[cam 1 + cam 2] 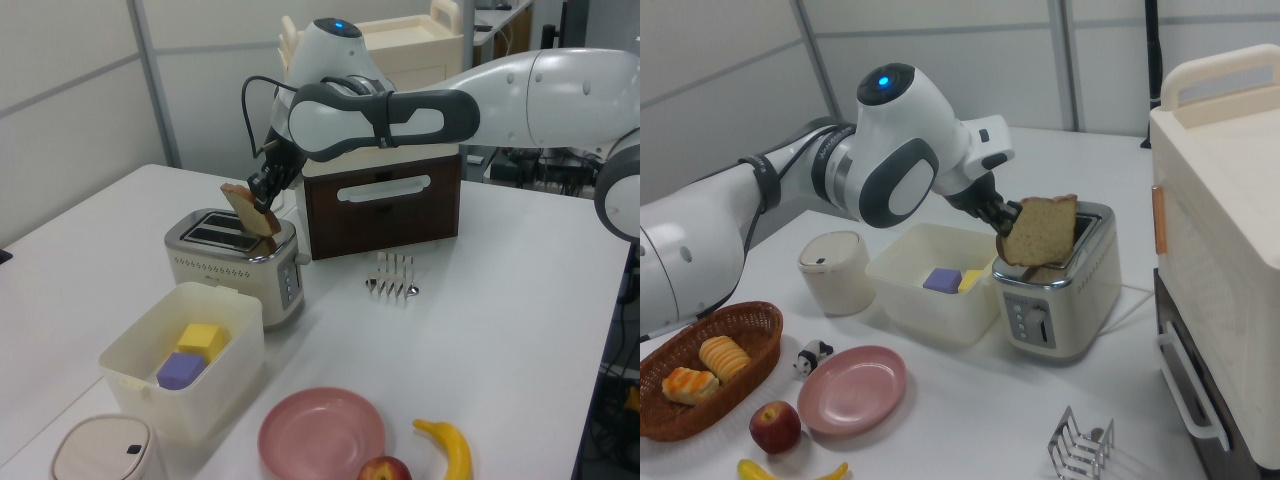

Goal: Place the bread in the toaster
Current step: 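Lower the bread slice into the toaster slot and open the gripper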

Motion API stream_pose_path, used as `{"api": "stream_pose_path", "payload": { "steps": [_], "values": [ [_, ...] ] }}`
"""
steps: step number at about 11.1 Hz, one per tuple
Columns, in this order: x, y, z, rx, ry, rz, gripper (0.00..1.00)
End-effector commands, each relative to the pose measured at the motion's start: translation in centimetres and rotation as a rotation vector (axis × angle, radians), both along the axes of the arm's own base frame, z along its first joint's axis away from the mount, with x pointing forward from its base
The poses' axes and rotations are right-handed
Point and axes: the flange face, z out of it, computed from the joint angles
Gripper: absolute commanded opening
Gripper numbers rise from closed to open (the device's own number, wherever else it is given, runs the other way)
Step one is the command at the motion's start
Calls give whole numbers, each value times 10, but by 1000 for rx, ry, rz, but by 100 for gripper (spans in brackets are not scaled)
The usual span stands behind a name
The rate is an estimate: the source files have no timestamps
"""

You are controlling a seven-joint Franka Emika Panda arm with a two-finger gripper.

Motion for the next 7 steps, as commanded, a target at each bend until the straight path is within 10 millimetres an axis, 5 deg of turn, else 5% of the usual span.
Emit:
{"api": "stream_pose_path", "payload": {
  "steps": [1, 3, 7],
  "values": [
    [-7, -18, 6, 7, 11, -9, 45],
    [-8, -25, 9, 9, 5, -19, 55],
    [-8, -25, 16, 7, -6, -16, 56]
  ]
}}
